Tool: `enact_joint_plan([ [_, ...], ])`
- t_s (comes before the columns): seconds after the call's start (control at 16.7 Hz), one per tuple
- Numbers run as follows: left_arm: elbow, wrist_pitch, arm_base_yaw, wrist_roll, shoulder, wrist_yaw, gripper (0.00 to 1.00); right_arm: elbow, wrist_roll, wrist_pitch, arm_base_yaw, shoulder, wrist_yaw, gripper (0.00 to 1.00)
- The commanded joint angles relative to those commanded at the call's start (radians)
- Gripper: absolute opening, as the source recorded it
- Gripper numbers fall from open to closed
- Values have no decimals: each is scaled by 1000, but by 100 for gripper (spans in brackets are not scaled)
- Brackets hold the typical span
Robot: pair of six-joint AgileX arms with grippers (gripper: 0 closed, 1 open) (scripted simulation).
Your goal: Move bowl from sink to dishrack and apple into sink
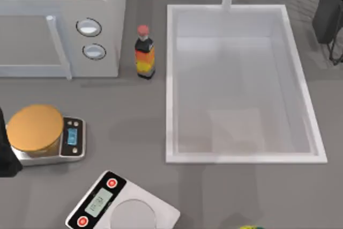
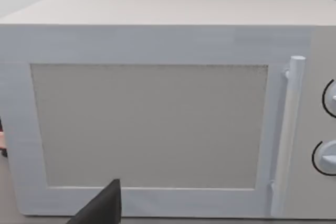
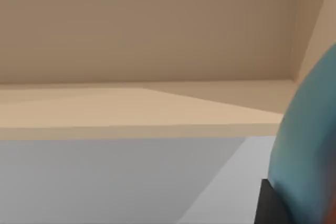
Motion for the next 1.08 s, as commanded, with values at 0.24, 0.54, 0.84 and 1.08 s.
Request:
enact_joint_plan([
  [0.24,0,0,0,0,0,0,100,-81,-1,258,26,123,28,0],
  [0.54,0,0,0,0,0,0,100,-204,-1,582,59,279,63,0],
  [0.84,0,0,0,0,0,0,100,-270,-1,667,84,348,90,0],
  [1.08,0,0,0,0,0,0,100,-270,-1,667,84,348,90,15],
])
